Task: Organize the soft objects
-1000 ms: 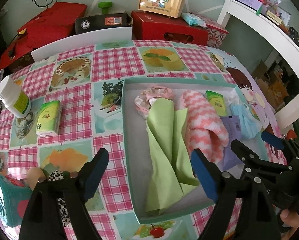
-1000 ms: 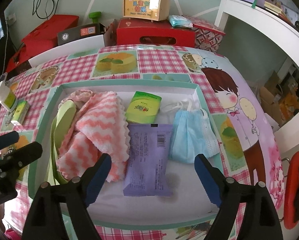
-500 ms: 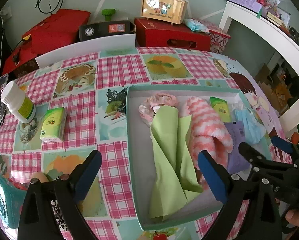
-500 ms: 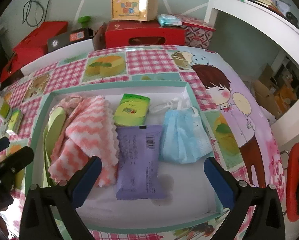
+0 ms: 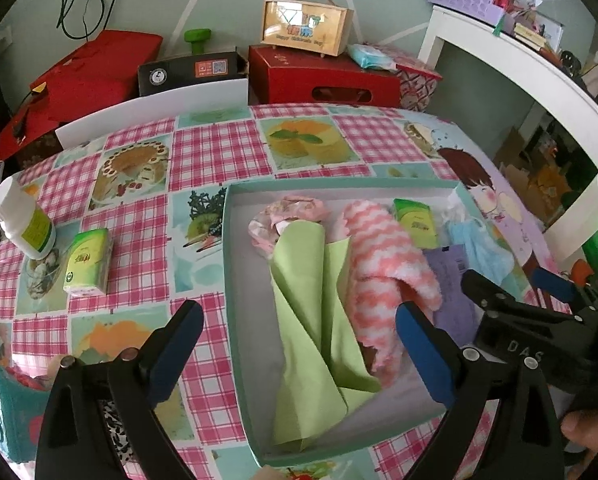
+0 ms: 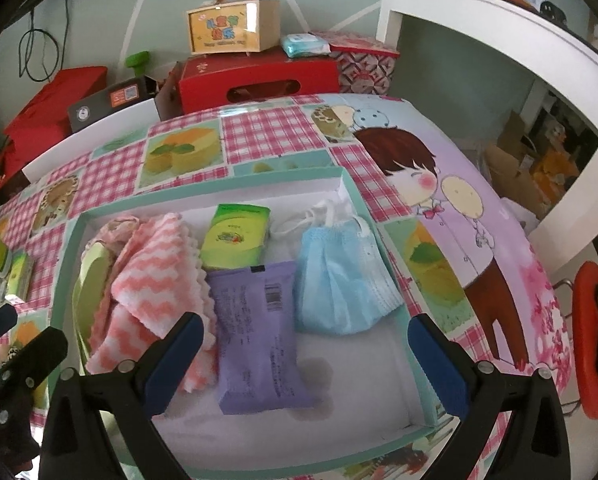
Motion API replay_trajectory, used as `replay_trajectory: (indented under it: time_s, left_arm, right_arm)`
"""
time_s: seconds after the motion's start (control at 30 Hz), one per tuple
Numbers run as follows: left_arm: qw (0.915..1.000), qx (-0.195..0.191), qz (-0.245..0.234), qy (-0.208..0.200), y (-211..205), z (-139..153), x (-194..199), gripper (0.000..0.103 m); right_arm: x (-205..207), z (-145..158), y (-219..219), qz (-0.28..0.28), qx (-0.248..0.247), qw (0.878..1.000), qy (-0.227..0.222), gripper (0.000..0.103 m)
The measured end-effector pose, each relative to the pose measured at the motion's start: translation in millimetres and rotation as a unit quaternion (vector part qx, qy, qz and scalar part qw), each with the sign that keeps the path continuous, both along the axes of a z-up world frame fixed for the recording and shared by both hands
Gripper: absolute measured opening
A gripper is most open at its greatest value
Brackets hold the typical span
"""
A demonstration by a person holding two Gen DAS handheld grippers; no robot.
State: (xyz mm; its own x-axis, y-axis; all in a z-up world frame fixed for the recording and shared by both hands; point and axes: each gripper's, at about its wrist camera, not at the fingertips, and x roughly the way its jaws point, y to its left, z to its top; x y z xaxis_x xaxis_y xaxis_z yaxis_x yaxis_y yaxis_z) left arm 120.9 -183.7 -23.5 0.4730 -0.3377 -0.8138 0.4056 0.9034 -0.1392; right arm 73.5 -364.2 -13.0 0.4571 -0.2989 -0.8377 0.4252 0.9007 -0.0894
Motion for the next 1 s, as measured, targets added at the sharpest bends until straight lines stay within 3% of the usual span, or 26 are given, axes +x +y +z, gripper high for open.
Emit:
replay_trajectory:
  time_s: [0.43,0.5,0.8,1.0]
  left_arm:
    - [0.9979,-0.051,0.036,-0.014,33,16,11,0.098]
    - [0.9973,-0.052,0.048,-0.018,42,17,15,0.103]
    - [0.995,-0.049,0.078,-0.038,70,18,32,0.103]
    - [0.9904,-0.074,0.094,-0.07,86,24,36,0.103]
  right_arm:
    - [12,11,30,0.029,0.018,0.999,-0.041,0.103]
    - [15,13,36,0.04,0.032,0.997,-0.052,0.103]
    - [20,19,39,0.036,0.079,0.989,-0.118,0.103]
    - [31,10,47,0.043,0.074,0.992,-0.097,0.103]
